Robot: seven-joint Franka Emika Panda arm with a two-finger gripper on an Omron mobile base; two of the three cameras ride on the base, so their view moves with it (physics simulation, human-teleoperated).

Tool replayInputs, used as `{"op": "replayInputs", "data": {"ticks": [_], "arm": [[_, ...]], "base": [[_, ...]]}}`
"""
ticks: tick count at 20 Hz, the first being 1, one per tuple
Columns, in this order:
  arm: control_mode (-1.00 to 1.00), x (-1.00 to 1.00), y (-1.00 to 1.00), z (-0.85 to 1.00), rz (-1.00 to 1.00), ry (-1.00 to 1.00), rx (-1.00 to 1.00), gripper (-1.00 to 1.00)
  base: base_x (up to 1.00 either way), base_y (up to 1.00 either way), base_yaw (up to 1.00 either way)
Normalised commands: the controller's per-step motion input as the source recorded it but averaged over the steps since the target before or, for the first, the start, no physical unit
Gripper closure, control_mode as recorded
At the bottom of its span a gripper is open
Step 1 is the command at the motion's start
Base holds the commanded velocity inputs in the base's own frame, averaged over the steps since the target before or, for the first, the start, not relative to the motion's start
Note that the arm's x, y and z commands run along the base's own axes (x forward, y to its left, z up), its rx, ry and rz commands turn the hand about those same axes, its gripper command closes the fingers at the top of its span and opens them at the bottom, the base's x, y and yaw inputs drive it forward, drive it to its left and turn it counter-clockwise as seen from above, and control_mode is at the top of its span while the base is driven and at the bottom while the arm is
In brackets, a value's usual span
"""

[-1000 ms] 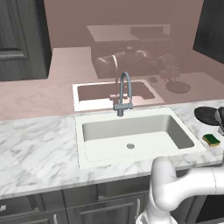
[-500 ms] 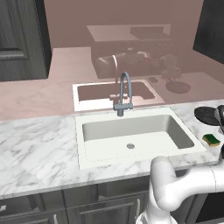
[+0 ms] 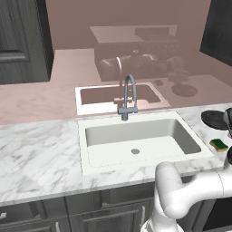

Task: Pick the pan and sponge and place them into the sink. Then turn on the water.

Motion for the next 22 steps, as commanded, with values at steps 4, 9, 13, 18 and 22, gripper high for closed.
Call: {"op": "replayInputs", "data": {"ticks": [4,9,13,18,22], "arm": [[-1.0,0.0,0.0,0.0,0.0,-0.01,-0.01,1.0],[-1.0,-0.17,0.04,0.27,0.08,-0.04,-0.01,1.0],[-1.0,-0.21,0.09,0.43,0.11,-0.03,0.0,1.0],[-1.0,-0.01,0.22,0.33,0.14,-0.04,0.01,1.0],[-1.0,0.0,0.32,0.02,0.15,-0.07,0.0,1.0]], "base": [[0.0,0.0,0.0],[0.0,0.0,0.0],[0.0,0.0,0.0],[0.0,0.0,0.0],[0.0,0.0,0.0]]}}
